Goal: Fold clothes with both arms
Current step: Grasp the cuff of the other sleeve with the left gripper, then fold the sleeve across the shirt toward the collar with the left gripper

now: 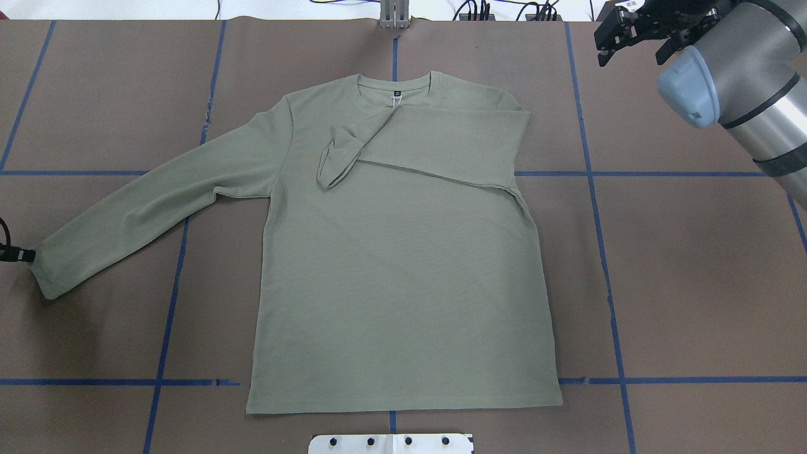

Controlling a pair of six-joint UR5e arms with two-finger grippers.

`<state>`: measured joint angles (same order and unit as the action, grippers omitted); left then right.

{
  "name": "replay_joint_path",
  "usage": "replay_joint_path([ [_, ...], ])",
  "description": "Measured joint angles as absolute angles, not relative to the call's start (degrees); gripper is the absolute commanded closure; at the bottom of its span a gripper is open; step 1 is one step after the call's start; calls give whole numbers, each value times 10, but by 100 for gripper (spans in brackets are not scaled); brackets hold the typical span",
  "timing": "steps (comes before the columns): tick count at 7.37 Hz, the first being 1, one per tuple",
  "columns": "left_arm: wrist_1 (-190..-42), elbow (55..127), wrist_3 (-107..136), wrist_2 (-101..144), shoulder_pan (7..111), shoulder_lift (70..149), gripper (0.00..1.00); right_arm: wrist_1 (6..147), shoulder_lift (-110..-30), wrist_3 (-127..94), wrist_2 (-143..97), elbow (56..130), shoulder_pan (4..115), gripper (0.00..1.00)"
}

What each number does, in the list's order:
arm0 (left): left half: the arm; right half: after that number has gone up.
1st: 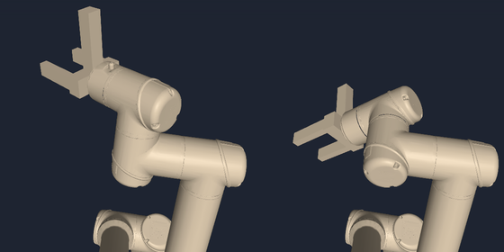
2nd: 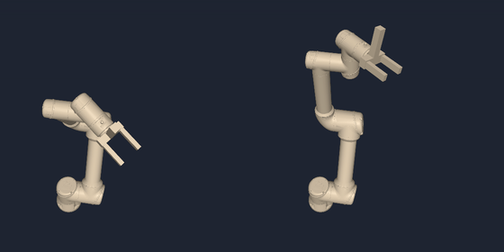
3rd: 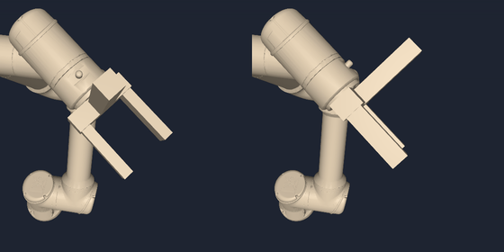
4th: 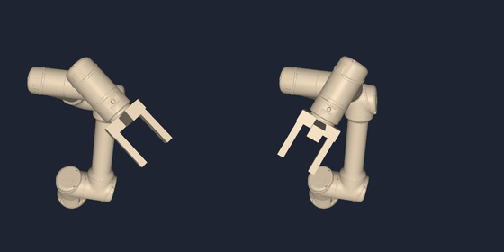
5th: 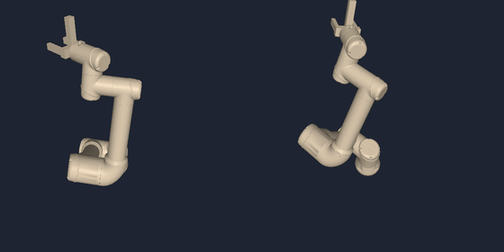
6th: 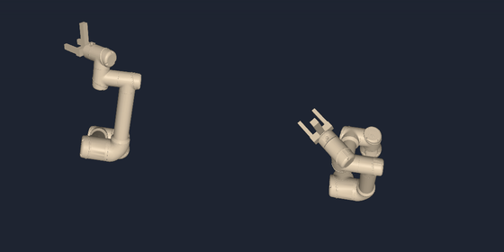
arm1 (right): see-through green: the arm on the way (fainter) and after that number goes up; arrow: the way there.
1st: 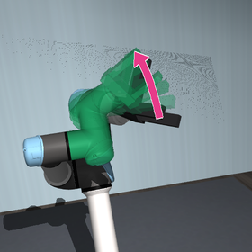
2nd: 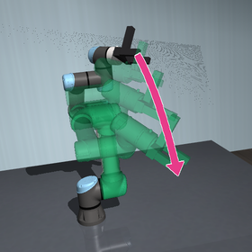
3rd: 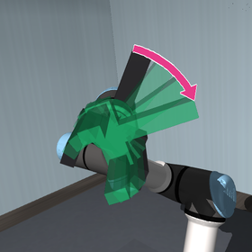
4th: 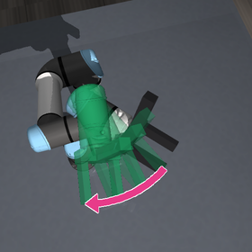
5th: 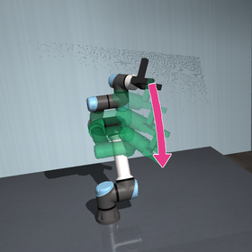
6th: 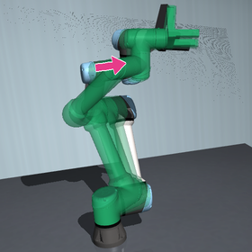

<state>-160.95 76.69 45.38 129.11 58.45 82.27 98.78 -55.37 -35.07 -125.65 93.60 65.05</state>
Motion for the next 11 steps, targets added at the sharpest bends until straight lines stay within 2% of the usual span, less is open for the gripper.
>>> replay_joint_path([
  [2, -1611, 781, 451, 1318, 585, 823, 100, 988, -554, -351, -1257, 936, 652, 0],
  [5, -1587, 843, 451, 1379, 603, 825, 100, 988, -555, -351, -1256, 936, 653, 0],
  [7, -1464, 929, 452, 1386, 608, 848, 100, 988, -555, -351, -1256, 936, 656, 0],
  [9, -1307, 991, 456, 1384, 609, 927, 100, 988, -557, -352, -1256, 936, 656, 0],
  [11, -1137, 1003, 458, 1383, 607, 1054, 100, 988, -558, -352, -1256, 936, 657, 0],
])
